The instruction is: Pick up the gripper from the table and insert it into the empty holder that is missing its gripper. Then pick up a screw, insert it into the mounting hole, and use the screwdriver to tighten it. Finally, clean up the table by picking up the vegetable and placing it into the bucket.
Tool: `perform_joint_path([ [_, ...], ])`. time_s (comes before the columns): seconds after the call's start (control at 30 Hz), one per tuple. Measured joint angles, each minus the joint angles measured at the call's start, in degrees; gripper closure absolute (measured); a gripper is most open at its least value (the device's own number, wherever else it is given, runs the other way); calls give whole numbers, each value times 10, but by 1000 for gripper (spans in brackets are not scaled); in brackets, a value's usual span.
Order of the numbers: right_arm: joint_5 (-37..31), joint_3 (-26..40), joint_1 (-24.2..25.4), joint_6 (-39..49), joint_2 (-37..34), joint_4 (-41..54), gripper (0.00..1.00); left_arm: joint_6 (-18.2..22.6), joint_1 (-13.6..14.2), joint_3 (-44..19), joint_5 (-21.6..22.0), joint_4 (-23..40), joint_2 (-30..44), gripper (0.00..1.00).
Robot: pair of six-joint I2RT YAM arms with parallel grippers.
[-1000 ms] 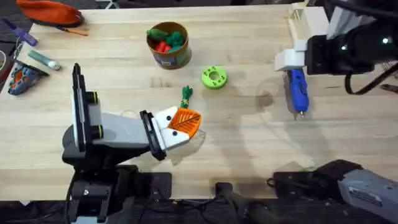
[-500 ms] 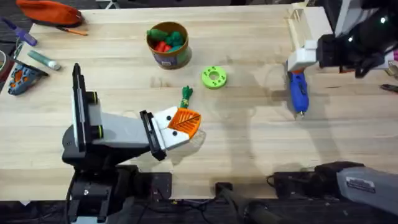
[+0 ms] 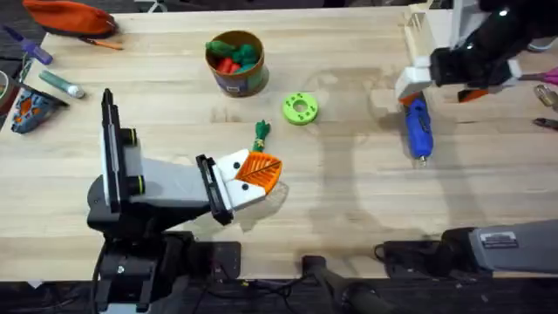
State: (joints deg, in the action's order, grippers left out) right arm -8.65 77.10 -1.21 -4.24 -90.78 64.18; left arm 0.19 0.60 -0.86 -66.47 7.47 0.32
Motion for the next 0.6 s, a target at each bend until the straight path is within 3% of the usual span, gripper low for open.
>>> perform_joint_path([
  [0.6,57,0,62,68,-103,-64,10,0,0,0,0,0,0,992],
])
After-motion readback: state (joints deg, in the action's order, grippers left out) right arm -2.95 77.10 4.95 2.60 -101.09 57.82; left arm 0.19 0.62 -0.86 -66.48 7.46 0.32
